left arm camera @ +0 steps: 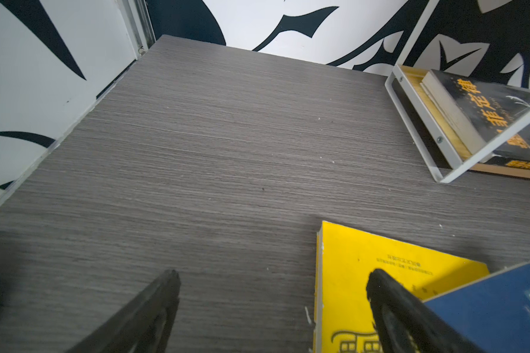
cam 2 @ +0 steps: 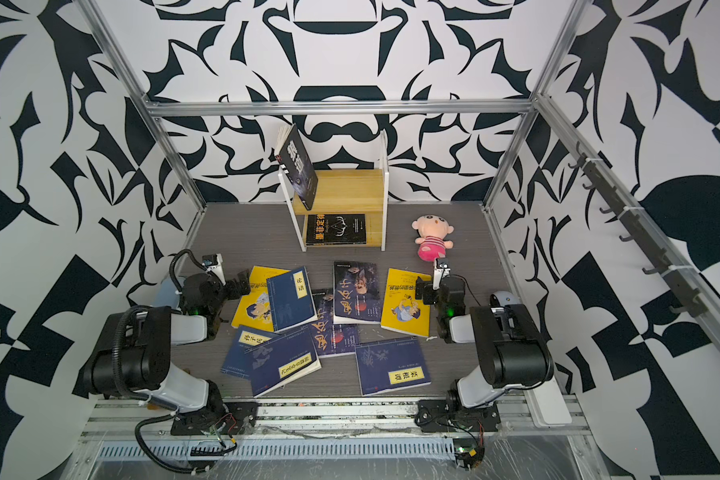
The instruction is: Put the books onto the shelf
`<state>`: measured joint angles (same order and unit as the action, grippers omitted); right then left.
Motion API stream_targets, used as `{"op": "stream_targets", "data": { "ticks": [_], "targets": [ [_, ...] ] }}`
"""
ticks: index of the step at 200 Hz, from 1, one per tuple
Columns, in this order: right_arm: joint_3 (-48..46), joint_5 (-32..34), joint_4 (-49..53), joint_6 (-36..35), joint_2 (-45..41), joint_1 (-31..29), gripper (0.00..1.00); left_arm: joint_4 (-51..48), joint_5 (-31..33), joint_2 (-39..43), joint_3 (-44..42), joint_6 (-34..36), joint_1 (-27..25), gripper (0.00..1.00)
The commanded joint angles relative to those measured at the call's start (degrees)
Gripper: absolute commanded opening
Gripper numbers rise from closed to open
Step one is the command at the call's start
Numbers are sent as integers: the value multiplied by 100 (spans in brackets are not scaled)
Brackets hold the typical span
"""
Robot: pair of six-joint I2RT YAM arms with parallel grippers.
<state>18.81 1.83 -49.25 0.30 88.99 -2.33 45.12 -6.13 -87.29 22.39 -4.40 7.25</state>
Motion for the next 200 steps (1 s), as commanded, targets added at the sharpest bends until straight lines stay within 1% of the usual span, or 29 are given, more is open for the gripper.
{"op": "stream_targets", "data": {
  "ticks": [1, 11, 25, 41, 56, 67, 77, 91, 107, 120, 135, 160, 185, 200],
  "targets": [
    [189, 116, -66, 81, -242, 19, 100, -1536, -777, 587, 824, 308, 23, 99],
    [349, 125, 653, 82, -629, 12, 100, -2257, -990, 711, 1222, 387, -26, 99],
    [655, 13, 1641, 95, -1215, 14, 100, -2989, -1082, 869, 1721, 202, -120, 100],
    [728, -68, 2014, 473, -1826, 13, 100, -4138, -1196, 888, 2476, 122, -341, 99],
    [836, -383, 2483, 920, -2371, 0, 100, -5014, -1162, 741, 3240, -189, -622, 99],
    [999, -523, 2942, 1205, -2626, -52, 99, -5327, -1059, 656, 3563, -673, -825, 100],
    [1199, -524, 3420, 1478, -2810, -186, 98, -5499, -1131, 587, 3766, -1116, -1002, 100],
    [1409, -425, 3902, 1820, -2969, -495, 97, -5764, -1247, 450, 4050, -1663, -1308, 99],
    [1587, -376, 4322, 2275, -2982, -889, 95, -6101, -1416, 210, 4363, -2073, -1669, 99],
    [1662, -342, 4583, 2673, -2873, -1238, 93, -6224, -1401, 16, 4505, -2476, -1952, 99],
    [1625, -240, 4681, 3167, -2721, -1622, 91, -6164, -1419, -190, 4482, -2999, -2229, 99],
    [1581, -231, 4526, 3693, -2310, -2166, 88, -5571, -1628, -429, 4150, -3803, -2489, 100],
    [1997, -862, 4635, 3925, -1554, -2325, 82, -4849, -1842, -639, 3778, -4830, -2516, 100],
    [2236, -1095, 4706, 4019, -1157, -2355, 80, -4650, -1946, -765, 3678, -5191, -2539, 98]
  ]
}}
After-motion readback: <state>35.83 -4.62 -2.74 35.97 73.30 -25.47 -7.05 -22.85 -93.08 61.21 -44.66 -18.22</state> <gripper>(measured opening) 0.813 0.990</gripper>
